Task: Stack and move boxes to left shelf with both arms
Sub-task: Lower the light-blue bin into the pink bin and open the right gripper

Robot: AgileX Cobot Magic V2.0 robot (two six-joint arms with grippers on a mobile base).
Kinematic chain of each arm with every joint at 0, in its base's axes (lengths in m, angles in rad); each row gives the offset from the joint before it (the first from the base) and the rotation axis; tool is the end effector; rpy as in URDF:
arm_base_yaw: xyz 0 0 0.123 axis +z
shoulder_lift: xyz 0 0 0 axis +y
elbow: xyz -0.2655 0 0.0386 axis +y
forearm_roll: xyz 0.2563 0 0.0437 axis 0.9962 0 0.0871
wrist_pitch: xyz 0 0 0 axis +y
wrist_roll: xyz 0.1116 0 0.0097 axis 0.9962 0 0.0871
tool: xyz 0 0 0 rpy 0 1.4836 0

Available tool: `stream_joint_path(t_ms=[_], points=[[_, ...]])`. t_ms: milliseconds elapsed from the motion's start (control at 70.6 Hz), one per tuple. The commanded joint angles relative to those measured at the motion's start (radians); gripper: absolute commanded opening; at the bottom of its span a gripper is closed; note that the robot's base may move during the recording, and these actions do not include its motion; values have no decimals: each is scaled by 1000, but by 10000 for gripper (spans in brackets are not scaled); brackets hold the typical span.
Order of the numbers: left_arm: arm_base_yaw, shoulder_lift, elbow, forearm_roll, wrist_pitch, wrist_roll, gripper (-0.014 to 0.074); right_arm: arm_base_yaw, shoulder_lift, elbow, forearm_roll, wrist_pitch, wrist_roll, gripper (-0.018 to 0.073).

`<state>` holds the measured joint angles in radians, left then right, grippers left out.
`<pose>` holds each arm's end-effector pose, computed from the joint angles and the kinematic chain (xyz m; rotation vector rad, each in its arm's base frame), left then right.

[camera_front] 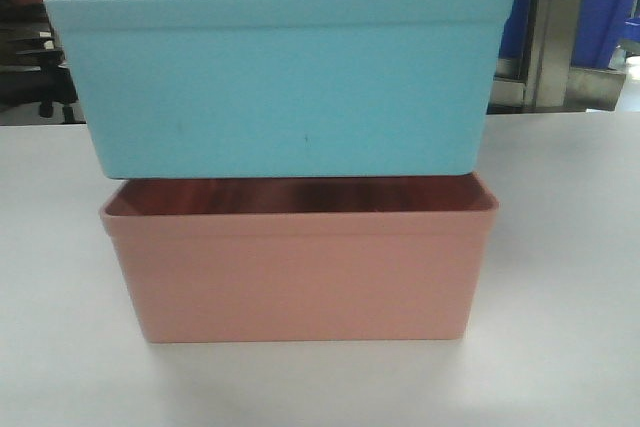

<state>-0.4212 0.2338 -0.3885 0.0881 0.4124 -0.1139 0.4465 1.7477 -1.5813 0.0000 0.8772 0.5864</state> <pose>0.0997 -0.0403 0.2858 0.3117 1.7214 -0.3023 0.3691 0.1767 0.2866 0.1802 2.5717 0.4039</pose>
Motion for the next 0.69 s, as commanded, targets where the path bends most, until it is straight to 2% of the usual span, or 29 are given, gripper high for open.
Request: stream_joint_path(t_ms=[0,453,680], points=[[-7,8,-27,-1,-82,-1,-6,-2,-43,-43,6,-111,12,36],[-7,8,-27,-1,-82,-1,-6,-2,-14,-43,-60,-84,-5,36],[-7,8,-27,-1,-82,-1,-6,-2,-14,-43,-46,-44,-6,36]])
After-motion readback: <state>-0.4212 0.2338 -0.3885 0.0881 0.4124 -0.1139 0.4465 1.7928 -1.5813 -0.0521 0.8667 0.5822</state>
